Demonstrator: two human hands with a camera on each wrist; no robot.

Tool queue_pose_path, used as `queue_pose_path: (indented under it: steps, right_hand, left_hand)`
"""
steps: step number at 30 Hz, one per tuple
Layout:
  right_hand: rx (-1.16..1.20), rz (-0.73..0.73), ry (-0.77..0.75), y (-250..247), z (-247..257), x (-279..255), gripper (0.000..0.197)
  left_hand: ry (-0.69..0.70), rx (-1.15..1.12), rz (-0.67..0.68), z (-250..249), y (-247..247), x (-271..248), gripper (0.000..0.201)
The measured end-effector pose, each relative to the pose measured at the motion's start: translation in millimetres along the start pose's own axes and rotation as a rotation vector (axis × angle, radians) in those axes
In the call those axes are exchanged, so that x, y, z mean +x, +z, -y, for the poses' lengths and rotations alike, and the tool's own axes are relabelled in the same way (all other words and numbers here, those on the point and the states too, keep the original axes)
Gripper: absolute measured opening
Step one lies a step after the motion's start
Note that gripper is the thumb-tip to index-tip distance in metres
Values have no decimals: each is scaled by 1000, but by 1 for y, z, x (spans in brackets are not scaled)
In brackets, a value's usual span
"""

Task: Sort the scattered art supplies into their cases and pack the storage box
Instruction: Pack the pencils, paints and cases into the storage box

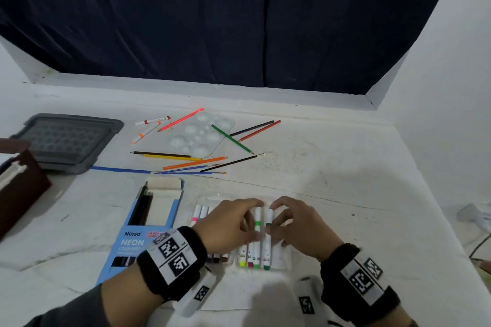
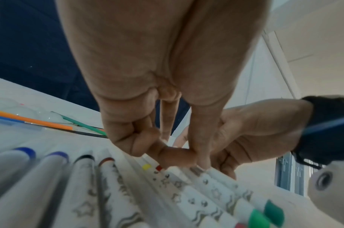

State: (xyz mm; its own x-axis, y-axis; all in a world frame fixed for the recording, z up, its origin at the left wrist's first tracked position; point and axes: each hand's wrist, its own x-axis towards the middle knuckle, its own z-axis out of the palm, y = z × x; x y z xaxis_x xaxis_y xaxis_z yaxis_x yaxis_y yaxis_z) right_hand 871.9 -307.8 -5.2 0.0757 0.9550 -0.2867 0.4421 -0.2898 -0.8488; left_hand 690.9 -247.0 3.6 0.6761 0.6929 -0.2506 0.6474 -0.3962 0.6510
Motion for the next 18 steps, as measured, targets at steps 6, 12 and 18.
queue_pose_path:
  steps: [6,12,18]
  right_hand:
    - [-298,34,-60,-4,4,1,44]
    - [-665,102,-165,1,11,4,57]
    - [-840,105,-183,3,19,8,61]
  left_hand:
    - [8,245,38,-3,-1,1,71]
    - [18,303,52,-8,-2,3,63]
    - [-11,347,16,-14,-2,7,66]
